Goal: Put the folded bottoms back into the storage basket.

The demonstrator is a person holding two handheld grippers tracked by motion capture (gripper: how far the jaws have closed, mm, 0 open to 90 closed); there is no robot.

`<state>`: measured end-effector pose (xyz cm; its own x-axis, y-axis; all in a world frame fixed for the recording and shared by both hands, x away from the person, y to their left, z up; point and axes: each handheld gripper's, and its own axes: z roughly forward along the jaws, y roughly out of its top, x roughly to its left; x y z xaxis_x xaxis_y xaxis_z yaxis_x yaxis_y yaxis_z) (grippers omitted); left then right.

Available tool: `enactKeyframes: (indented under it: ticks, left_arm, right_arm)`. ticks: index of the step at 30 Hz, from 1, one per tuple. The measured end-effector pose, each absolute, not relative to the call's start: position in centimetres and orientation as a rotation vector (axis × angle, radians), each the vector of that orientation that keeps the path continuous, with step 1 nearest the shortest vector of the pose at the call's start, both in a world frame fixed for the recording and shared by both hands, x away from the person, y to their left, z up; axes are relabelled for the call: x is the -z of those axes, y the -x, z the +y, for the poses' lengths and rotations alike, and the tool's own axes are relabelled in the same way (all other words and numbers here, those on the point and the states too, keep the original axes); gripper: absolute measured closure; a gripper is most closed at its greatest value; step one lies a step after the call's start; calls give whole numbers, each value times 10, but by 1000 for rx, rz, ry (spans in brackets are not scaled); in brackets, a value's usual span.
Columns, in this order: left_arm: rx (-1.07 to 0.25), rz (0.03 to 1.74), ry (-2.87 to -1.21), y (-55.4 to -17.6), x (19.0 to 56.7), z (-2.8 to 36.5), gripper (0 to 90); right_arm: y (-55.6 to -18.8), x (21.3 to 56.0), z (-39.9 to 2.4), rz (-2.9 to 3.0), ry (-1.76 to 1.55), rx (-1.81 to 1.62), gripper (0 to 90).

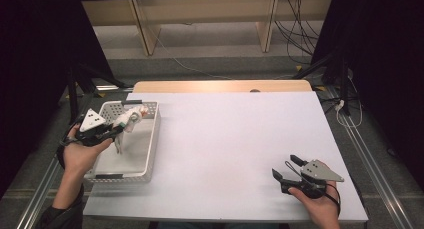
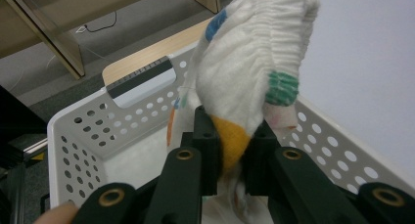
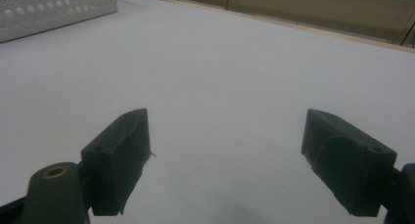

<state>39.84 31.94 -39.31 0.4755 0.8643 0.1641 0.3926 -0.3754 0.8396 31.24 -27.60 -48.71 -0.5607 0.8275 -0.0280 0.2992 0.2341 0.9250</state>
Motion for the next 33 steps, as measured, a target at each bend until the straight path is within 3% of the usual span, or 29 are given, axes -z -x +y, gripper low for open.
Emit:
enactKeyframes:
  ticks: [33]
  left_arm:
    - [-764, 1034, -2133, -414, 423, 320, 788]
  right_arm:
    - [-312, 487, -276, 1987, -1030, -1309, 189]
